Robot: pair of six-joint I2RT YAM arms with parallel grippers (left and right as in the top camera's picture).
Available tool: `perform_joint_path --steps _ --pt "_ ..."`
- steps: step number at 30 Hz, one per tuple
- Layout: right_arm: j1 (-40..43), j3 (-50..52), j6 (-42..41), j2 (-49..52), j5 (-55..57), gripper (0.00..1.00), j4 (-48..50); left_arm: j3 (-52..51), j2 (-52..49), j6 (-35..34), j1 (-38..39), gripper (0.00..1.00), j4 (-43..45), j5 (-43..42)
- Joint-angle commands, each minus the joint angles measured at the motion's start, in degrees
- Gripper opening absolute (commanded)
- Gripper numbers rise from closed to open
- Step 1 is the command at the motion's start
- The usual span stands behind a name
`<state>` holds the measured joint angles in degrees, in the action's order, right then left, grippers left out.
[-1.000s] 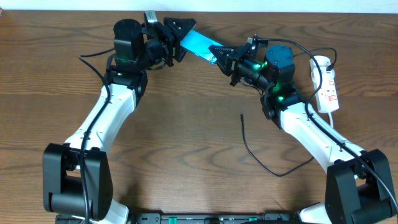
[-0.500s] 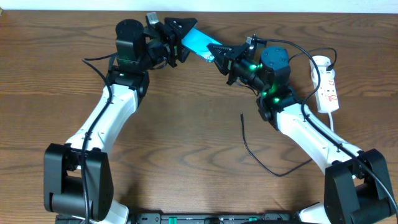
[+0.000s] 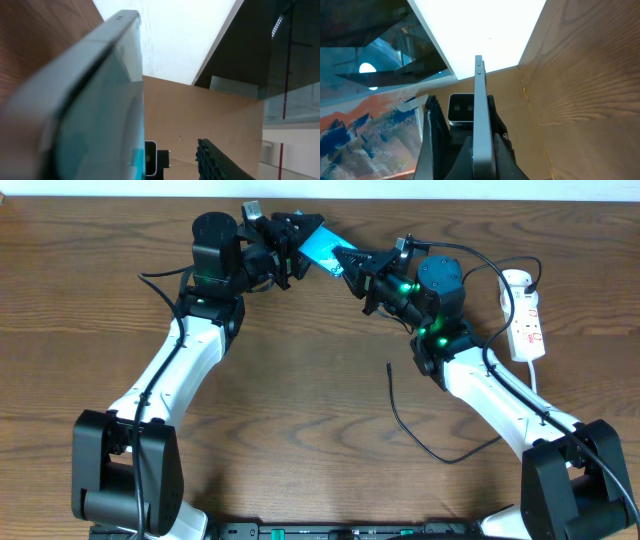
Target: Plug charger to phone and switch on socket
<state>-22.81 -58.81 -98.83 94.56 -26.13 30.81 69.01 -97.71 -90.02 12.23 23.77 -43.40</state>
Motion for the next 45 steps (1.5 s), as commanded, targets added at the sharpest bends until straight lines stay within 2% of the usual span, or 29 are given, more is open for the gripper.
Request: perform_joint_path --steps 1,10,12,14,17,40,45 --pt "-0.5 -0.7 -0.5 0.0 0.5 0.01 -0.1 0.2 1.2 0.1 0.4 0.42 0.8 -1.6" --pt "-0.5 -0.7 -0.3 0.0 1.0 0.01 -0.1 0.2 1.2 0.1 0.4 0.35 0.8 -2.3" --pt "-0.5 -0.7 -0.3 0.0 0.9 0.01 -0.1 0.2 1.2 0.1 0.4 0.30 0.8 -2.2" --pt "-0.5 -0.7 -0.3 0.0 0.9 0.01 -0.1 0.2 1.2 0.1 0.4 0.19 0.8 -2.2" --pt "-0.5 -0.7 -0.3 0.0 0.9 0.01 -0.1 0.2 1.2 0.1 0.4 0.08 0.8 -2.2" --pt "-0.5 -0.7 -0.1 0.0 0.5 0.01 -0.2 0.2 1.2 0.1 0.4 0.07 0.8 -2.2" --pt "-0.5 -0.7 -0.1 0.0 0.5 0.04 -0.2 0.2 1.2 0.1 0.4 0.07 0.8 -2.2"
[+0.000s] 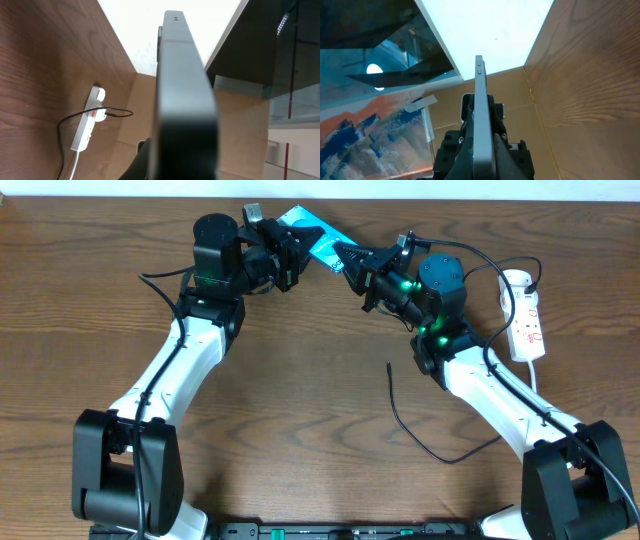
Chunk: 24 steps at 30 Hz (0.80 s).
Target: Plug charger to phone and switch on socket
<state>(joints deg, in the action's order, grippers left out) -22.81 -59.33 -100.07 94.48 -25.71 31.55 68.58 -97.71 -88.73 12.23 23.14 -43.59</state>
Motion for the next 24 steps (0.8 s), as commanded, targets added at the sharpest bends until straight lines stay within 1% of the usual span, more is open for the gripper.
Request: perform_joint_path --steps 1,2,10,16,21,24 --pt "-0.5 -0.1 1.1 0.0 0.1 0.04 -0.9 0.7 1.2 -1.2 0.4 0.07 1.4 -2.0" --pt "-0.5 -0.1 1.1 0.0 0.1 0.04 -0.9 0.7 1.2 -1.2 0.4 0.08 1.5 -2.0" --pt "-0.5 -0.1 1.1 0.0 0.1 0.25 -0.9 0.7 1.2 -1.2 0.4 0.07 1.4 -2.0" --pt "-0.5 -0.1 1.1 0.0 0.1 0.34 -0.9 0.7 1.2 -1.2 0.4 0.07 1.4 -2.0" --pt "-0.5 -0.1 1.1 0.0 0.1 0.44 -0.9 0.7 1.2 -1.0 0.4 0.07 1.4 -2.0" --pt "-0.5 -0.1 1.2 0.0 0.1 0.46 -0.9 0.7 1.2 -0.9 0.4 0.07 1.4 -2.0"
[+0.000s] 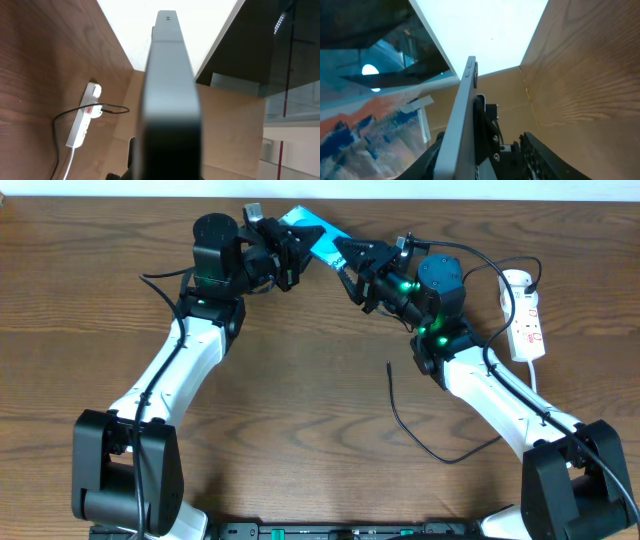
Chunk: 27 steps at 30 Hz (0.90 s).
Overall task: Plug charger to phone and switch on socket
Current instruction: 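Open the right gripper and pull it away from the phone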
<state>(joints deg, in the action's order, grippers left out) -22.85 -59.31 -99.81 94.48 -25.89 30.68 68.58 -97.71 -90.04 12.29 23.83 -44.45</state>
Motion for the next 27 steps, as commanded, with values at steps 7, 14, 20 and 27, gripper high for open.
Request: perform_joint_path --steps 7,14,20,27 --pt "-0.5 -0.2 1.2 0.0 0.3 0.67 0.0 0.7 1.2 2.4 0.3 0.08 0.7 -1.6" --pt "-0.3 -0.2 8.6 0.0 -0.1 0.97 0.6 0.7 1.2 7.2 0.3 0.07 -1.3 -1.6" --pt "1.9 -0.2 21.1 0.0 -4.8 0.99 1.3 0.7 1.2 12.8 -0.7 0.07 -5.9 -1.6" --pt "6.7 -0.2 25.5 0.0 -10.8 0.99 1.2 0.7 1.2 15.5 -3.9 0.07 -7.8 -3.6"
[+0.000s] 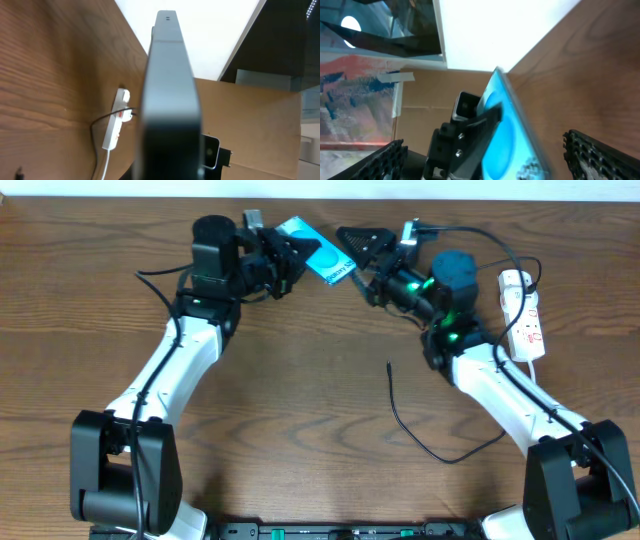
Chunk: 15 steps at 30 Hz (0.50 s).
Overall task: Plug charger to phone and switch on socket
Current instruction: 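Open the right gripper and pull it away from the phone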
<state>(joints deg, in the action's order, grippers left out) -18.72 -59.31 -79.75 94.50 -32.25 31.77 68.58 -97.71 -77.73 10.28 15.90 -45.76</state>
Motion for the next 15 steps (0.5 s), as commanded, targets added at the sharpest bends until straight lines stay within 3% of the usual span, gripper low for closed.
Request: perform_joint_path --steps 1,9,15 --pt "3.3 -0.2 5.8 0.0 -5.3 0.99 -0.1 0.7 1.2 3.1 -2.4 0.07 -0.2 -2.5" --pt "8.4 -0.2 13.8 0.0 -14.6 0.99 -6.2 0.7 1.2 4.4 -7.0 0.07 -0.7 -6.0" --pt "11.0 -0.8 26.7 -1.9 -15.3 0.99 -23.6 0.7 1.2 8.9 -9.2 0.07 -6.2 -8.2"
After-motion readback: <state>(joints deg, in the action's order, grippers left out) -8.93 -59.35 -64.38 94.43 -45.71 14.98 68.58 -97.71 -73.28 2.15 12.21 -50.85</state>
